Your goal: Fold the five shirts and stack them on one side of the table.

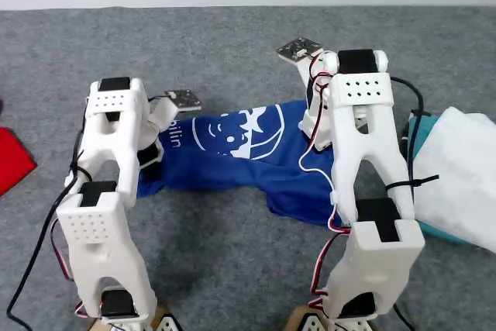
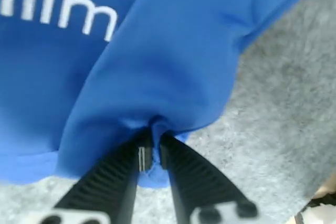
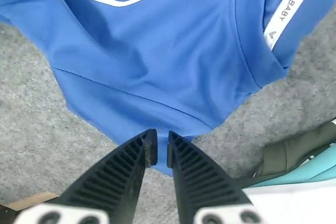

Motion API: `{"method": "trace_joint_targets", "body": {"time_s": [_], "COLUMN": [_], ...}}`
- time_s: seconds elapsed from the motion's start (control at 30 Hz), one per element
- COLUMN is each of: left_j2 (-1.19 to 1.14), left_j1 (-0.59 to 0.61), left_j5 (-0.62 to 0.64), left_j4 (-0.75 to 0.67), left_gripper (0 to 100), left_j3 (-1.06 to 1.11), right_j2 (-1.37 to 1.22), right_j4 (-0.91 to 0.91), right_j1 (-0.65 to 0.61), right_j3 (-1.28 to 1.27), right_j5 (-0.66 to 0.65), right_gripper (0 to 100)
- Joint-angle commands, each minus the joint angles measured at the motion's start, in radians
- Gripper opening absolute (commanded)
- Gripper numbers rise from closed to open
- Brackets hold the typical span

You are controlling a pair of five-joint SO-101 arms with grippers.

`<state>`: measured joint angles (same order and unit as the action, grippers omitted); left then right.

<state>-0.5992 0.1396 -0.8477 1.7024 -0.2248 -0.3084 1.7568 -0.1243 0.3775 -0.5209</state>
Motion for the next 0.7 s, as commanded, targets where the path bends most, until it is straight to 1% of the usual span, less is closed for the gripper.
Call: {"method": "trace_joint_targets", "body": {"time_s": [0.0,0.07,0.17,0.23,0.3,0.53,0.6,0.67], "left_j2": [0.006,0.006,0.003,0.000,-0.002,0.014,0.048,0.110], "left_j1": [0.005,0.012,0.015,0.014,0.014,0.032,0.035,0.040], "left_j5": [0.031,0.069,0.049,0.029,0.020,0.020,0.026,0.035], "left_j4": [0.035,0.035,0.040,0.041,0.041,0.044,0.052,0.052], "left_gripper": [8,9,9,6,1,0,0,0], "left_j3": [-0.084,-0.131,-0.166,-0.171,-0.171,-0.185,-0.197,-0.199], "right_j2": [0.062,0.062,0.062,0.062,0.062,0.071,0.076,0.094], "right_j4": [0.039,0.039,0.039,0.039,0.039,0.041,0.042,0.042], "right_j1": [-0.010,-0.012,-0.021,-0.028,-0.039,-0.042,-0.044,-0.044], "right_j3": [0.005,0.005,0.005,0.005,0.005,0.005,0.005,-0.002], "right_j5": [0.008,0.008,0.008,0.008,0.008,0.009,0.014,0.046], "right_gripper": [4.6,4.6,4.6,4.6,4.6,4.6,4.6,4.6]}}
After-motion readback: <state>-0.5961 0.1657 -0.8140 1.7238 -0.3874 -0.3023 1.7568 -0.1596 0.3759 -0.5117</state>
